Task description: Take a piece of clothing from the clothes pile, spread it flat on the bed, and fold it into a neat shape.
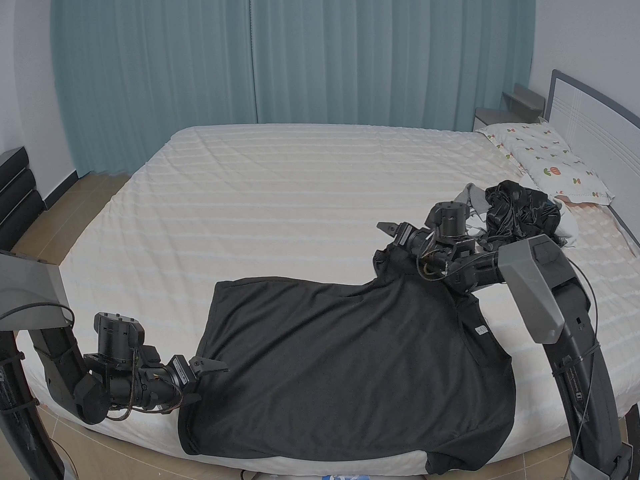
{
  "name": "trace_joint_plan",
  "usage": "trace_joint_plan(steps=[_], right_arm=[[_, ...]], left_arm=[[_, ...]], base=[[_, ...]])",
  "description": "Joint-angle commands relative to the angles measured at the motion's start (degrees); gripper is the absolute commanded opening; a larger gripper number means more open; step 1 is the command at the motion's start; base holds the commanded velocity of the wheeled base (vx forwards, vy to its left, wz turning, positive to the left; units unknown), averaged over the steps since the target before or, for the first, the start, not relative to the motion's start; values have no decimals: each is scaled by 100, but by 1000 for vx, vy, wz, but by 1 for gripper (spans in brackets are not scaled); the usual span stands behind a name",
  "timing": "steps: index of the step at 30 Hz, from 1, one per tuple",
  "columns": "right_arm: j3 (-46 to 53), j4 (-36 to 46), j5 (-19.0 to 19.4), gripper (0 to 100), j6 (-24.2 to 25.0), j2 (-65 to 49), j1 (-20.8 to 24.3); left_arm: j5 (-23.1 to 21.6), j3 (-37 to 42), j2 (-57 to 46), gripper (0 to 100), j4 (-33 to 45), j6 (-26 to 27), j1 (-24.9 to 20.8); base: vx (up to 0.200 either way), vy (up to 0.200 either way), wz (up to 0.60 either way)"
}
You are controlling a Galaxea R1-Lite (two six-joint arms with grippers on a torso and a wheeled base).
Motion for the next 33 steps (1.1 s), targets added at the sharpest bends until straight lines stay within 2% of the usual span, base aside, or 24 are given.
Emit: trace_joint_plan(steps=[1,9,25,26,33], right_arm=[[388,12,-27,100,-320,-255,-380],[1030,-23,-18,100,-865,-194,-644],[1346,-23,-18,100,-1217,87,-626],[1338,-32,-18,0,-1243,105,-626],[1329,-313,-27,0,-1208,70,-697]], left_arm=[[-1,-5,5,100,-2,-4,1],[-1,-5,5,100,-2,-4,1],[-1,-5,5,100,-2,5,1],[-1,-5,5,100,-2,-4,1],[-1,-5,5,100,-2,-4,1]], base=[[0,0,0],[0,0,0],[0,0,0],[0,0,0],[0,0,0]])
